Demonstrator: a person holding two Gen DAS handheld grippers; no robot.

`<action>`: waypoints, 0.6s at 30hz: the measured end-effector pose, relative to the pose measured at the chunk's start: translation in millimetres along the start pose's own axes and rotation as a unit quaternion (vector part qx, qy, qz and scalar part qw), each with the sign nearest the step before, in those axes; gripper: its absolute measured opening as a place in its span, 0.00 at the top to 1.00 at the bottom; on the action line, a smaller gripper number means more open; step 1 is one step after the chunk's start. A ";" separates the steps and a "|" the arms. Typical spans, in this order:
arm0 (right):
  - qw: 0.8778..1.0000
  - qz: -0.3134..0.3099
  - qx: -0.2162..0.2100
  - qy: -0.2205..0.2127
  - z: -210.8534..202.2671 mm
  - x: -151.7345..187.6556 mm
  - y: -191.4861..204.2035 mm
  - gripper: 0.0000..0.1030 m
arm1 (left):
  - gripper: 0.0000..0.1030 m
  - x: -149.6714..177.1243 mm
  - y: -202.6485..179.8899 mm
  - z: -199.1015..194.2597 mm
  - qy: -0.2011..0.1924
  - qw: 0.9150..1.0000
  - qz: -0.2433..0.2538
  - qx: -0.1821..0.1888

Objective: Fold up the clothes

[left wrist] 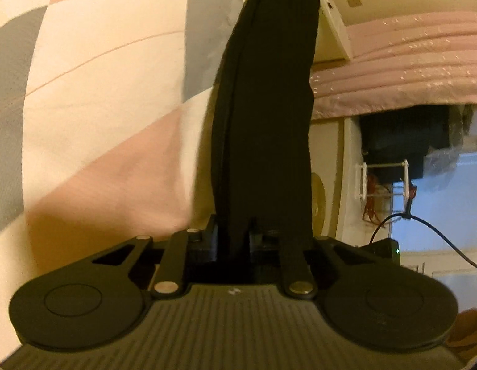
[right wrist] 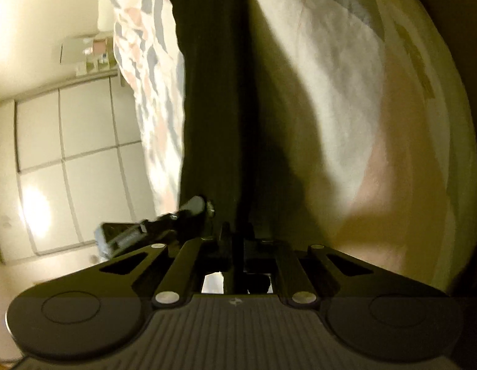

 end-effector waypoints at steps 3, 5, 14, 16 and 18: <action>0.999 0.027 -0.022 0.011 -13.3 -7.6 15.6 0.94 | 0.88 -4.0 -18.5 -12.6 -0.005 0.999 -0.043 0.000; 0.998 0.049 -0.037 0.019 -23.6 -16.8 25.7 0.94 | 0.88 -13.4 -31.5 -20.5 -0.008 0.998 -0.069 0.009; 0.986 0.110 -0.122 0.022 -80.1 -98.2 84.9 0.93 | 0.86 -77.9 -111.9 -39.7 -0.035 0.990 -0.130 0.034; 0.985 0.115 -0.130 0.018 -89.7 -124.5 92.5 0.93 | 0.85 -105.1 -132.2 -33.7 -0.047 0.990 -0.129 0.028; 0.984 0.121 -0.128 0.012 -101.2 -159.5 99.8 0.93 | 0.85 -133.4 -149.0 -23.5 -0.059 0.989 -0.134 0.020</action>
Point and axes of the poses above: each gripper's, at about its wrist camera, not at the fingertips, and z roughly the way its jaws point, y to its left, x to its underside, the point moved 5 cm from there along z, roughly the way its jaws point, and after that the axes turned 8 degrees about y, right-handed, at the moved point
